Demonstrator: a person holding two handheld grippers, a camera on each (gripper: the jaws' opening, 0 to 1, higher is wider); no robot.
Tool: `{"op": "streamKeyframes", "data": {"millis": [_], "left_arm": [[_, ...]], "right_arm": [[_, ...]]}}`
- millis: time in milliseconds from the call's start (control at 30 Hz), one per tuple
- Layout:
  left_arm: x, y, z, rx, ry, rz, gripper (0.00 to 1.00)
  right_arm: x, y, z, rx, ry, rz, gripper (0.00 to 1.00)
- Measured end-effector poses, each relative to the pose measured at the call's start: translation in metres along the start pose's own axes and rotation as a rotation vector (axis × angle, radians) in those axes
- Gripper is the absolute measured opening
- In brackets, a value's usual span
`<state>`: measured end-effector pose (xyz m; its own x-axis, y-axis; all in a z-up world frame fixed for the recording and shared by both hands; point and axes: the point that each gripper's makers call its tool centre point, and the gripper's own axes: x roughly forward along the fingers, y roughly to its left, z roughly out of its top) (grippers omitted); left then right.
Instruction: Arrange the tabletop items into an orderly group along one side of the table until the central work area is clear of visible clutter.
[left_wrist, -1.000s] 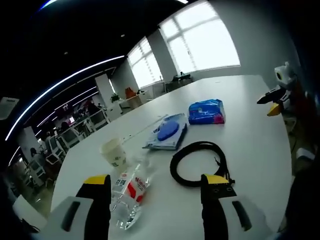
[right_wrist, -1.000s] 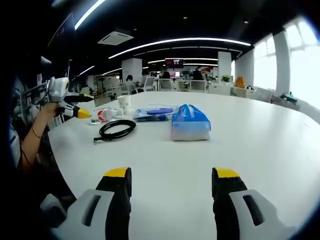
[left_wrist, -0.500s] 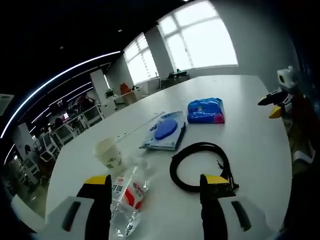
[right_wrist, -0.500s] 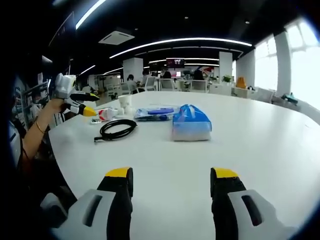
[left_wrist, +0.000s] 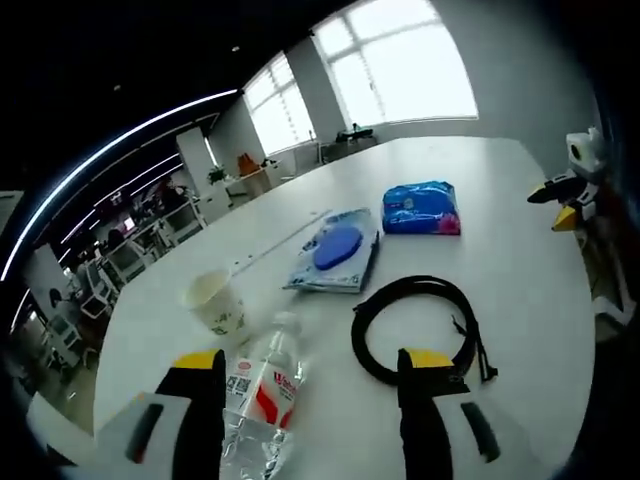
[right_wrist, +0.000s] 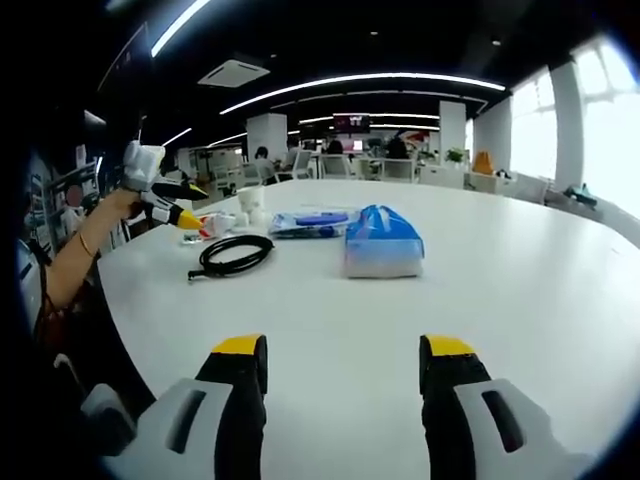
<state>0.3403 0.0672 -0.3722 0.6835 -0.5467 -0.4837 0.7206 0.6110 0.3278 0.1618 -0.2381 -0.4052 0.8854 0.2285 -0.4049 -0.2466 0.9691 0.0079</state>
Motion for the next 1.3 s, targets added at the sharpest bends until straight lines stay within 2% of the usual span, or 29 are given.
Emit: {"op": "streamKeyframes", "data": {"millis": [100, 167, 400, 633, 833, 1033, 1167, 1300], "left_arm": [[0.006, 0.007, 0.001, 0.004, 0.017, 0.015, 0.68], [0.011, 0.011, 0.001, -0.005, 0.021, 0.030, 0.68], [0.027, 0.014, 0.002, -0.001, 0.035, 0.013, 0.64], [0.033, 0.014, 0.009, 0.013, 0.044, 0.005, 0.64], [0.035, 0.020, 0.007, 0.040, 0.076, 0.013, 0.64], [0.039, 0.017, 0.005, 0.019, 0.086, -0.028, 0.63], [0.045, 0.015, 0.006, 0.060, 0.113, -0.050, 0.59], [0.052, 0.014, 0.004, 0.067, 0.134, -0.067, 0.58]], "right_arm": [[0.000, 0.000, -0.001, 0.002, 0.001, 0.000, 0.58], [0.000, 0.001, 0.002, 0.017, -0.021, 0.005, 0.59], [0.000, -0.002, 0.003, 0.013, -0.023, -0.003, 0.58], [0.001, -0.006, 0.001, 0.016, -0.012, -0.011, 0.58], [0.002, -0.005, 0.003, 0.023, -0.023, 0.002, 0.58], [0.002, -0.008, -0.001, 0.021, -0.006, -0.006, 0.57], [0.003, -0.008, -0.001, 0.024, -0.006, -0.006, 0.57], [0.003, -0.008, 0.001, 0.026, -0.014, -0.007, 0.59]]}}
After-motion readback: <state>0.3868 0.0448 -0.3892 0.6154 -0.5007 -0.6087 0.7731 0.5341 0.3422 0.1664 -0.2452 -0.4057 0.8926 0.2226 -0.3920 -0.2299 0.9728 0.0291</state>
